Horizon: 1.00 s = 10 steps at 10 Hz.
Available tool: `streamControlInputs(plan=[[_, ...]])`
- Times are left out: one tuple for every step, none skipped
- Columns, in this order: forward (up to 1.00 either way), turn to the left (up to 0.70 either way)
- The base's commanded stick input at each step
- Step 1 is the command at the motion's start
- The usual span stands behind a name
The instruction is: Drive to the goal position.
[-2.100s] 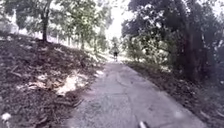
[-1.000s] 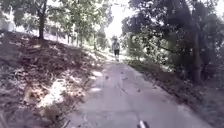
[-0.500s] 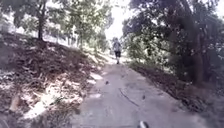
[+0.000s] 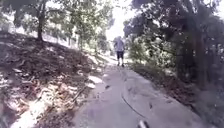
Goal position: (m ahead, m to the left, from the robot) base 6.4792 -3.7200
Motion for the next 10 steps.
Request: streamControlInputs(plan=[[0.5,0.0],[0.5,0.0],[0.5,0.0],[0.5,0.0],[0.5,0.0],[0.5,0.0],[0.5,0.0],[0.5,0.0],[0.5,0.0],[0.5,0.0]])
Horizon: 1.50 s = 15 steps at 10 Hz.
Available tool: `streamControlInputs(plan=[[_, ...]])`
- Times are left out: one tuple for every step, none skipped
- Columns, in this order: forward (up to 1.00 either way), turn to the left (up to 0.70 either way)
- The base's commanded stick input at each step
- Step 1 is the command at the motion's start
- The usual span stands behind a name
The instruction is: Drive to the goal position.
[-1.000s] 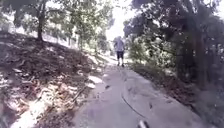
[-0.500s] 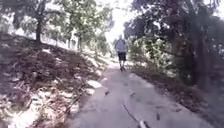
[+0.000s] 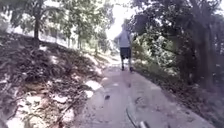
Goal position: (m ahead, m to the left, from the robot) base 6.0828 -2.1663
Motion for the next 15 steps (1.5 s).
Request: streamControlInputs(plan=[[0.5,0.0],[0.5,0.0],[0.5,0.0],[0.5,0.0],[0.5,0.0],[0.5,0.0],[0.5,0.0],[0.5,0.0],[0.5,0.0],[0.5,0.0],[0.5,0.0],[0.5,0.0],[0.5,0.0],[0.5,0.0],[0.5,0.0]])
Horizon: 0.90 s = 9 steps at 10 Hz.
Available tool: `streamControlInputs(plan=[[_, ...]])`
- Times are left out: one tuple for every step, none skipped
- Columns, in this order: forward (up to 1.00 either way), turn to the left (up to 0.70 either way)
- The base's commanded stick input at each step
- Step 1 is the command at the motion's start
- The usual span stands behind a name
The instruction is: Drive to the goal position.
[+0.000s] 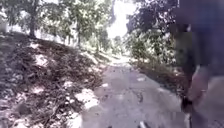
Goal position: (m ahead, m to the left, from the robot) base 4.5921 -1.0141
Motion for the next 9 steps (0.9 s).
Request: streamControlInputs(plan=[[0.5,0.0],[0.5,-0.23],[0.5,-0.5],[0.5,-0.5],[0.5,-0.41],[0.5,-0.08],[0.5,0.0],[0.5,0.0],[0.5,0.0]])
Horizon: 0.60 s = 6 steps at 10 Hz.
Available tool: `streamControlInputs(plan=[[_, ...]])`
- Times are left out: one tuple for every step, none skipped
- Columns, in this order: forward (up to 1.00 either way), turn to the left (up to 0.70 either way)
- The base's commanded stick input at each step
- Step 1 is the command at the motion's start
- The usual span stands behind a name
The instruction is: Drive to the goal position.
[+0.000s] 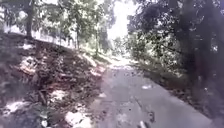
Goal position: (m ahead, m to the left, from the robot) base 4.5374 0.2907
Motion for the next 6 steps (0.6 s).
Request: streamControlInputs(plan=[[0.5,0.0],[0.5,0.0],[0.5,0.0],[0.5,0.0],[0.5,0.0],[0.5,0.0]])
